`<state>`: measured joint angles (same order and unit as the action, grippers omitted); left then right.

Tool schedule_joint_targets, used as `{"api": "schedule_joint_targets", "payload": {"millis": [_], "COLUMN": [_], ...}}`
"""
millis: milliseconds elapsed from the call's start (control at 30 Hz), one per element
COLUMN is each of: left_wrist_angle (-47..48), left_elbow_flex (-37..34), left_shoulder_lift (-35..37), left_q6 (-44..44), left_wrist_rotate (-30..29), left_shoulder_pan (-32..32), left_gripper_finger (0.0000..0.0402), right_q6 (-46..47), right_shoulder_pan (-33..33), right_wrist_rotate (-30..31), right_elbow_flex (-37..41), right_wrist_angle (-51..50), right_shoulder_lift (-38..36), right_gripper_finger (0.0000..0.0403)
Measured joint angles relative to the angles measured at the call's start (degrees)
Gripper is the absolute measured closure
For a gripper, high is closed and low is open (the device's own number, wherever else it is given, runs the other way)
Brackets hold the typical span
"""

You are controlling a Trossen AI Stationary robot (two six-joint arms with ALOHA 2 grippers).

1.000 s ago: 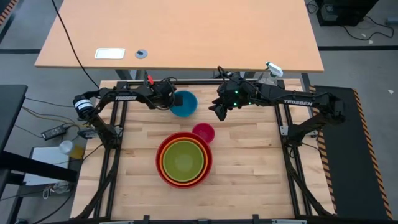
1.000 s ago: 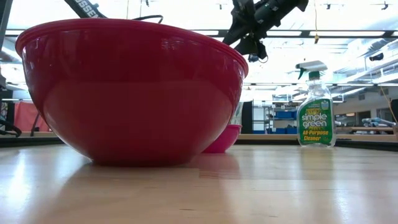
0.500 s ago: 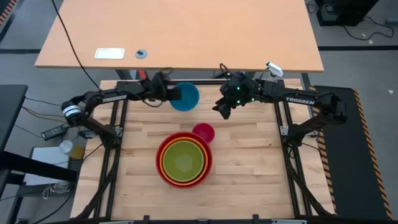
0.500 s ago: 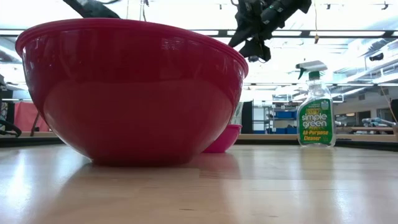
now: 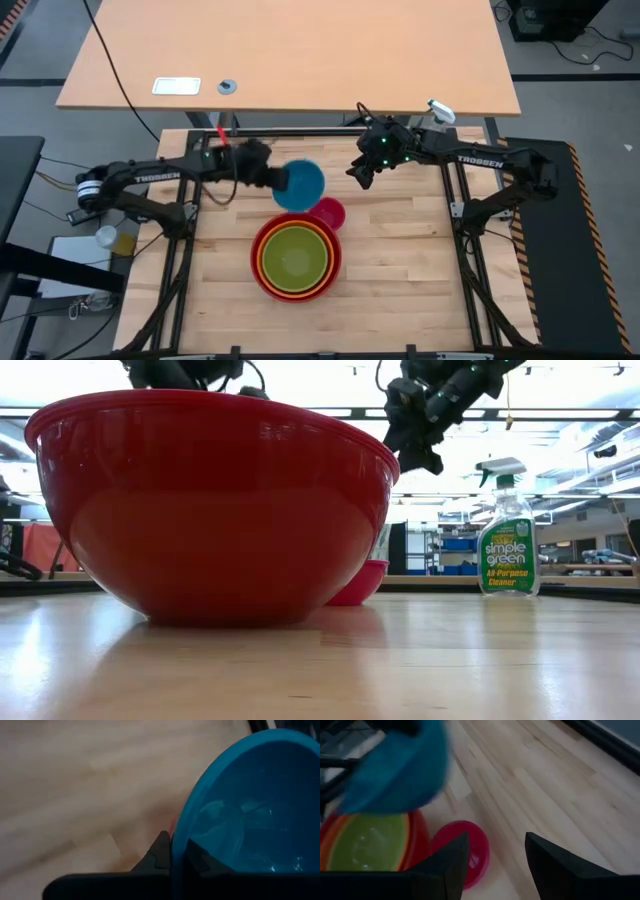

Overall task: Nest bowls inside each other
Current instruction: Stack the blue bowl on top of the green bowl

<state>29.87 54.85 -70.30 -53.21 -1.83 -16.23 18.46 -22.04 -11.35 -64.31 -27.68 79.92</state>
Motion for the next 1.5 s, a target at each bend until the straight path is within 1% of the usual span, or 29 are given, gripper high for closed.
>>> {"api": "schedule_joint_targets", "payload": {"millis": [267, 500, 600, 667, 733, 900, 1100, 1300, 1400, 1500], "left_wrist_angle": [2.8, 3.9, 9.5, 13.0, 18.5, 21.6, 20.3, 16.7, 16.4, 16.4], "left_elbow_flex": [0.0, 0.6, 2.8, 4.8, 6.3, 8.6, 10.2, 10.2, 10.3, 10.3], "left_shoulder_lift": [0.0, -2.0, -3.2, -4.3, -6.2, -11.7, -17.6, -19.5, -19.6, -19.5], "left_q6": [-10.9, -22.1, -25.4, -26.8, -27.4, -28.2, -28.7, -28.7, -28.7, -28.3], "left_wrist_rotate": [-3.5, -6.7, -9.1, -9.3, -9.7, -9.7, -9.7, -9.7, -9.7, -9.7], "left_shoulder_pan": [16.2, 26.6, 30.7, 32.5, 33.6, 34.5, 34.5, 34.5, 34.5, 34.5], "left_gripper_finger": [0.0394, 0.0394, 0.0394, 0.0394, 0.0394, 0.0392, 0.0379, 0.0374, 0.0357, 0.0321], "right_q6": [2.7, 3.0, 3.0, 3.0, 3.0, 2.9, 3.4, 3.5, 3.6, 2.4], "right_shoulder_pan": [0.3, 0.5, 0.7, 0.7, 0.9, 1.7, 3.2, 3.6, 3.6, 3.7], "right_wrist_rotate": [1.1, 1.2, 1.2, 1.2, 1.3, 1.2, 1.5, 1.4, 1.1, 0.0], "right_elbow_flex": [3.0, 3.5, 3.5, 3.5, 3.5, 3.5, 3.5, 3.5, 3.5, 3.5], "right_wrist_angle": [0.2, 1.8, 2.2, 2.5, 2.9, 4.3, 4.8, 5.0, 5.1, 5.0], "right_shoulder_lift": [0.1, 0.1, 0.1, 0.1, 0.1, 0.1, 0.1, 0.1, 0.1, 0.1], "right_gripper_finger": [0.0203, 0.0203, 0.0203, 0.0203, 0.0203, 0.0203, 0.0203, 0.0203, 0.0203, 0.0203]}}
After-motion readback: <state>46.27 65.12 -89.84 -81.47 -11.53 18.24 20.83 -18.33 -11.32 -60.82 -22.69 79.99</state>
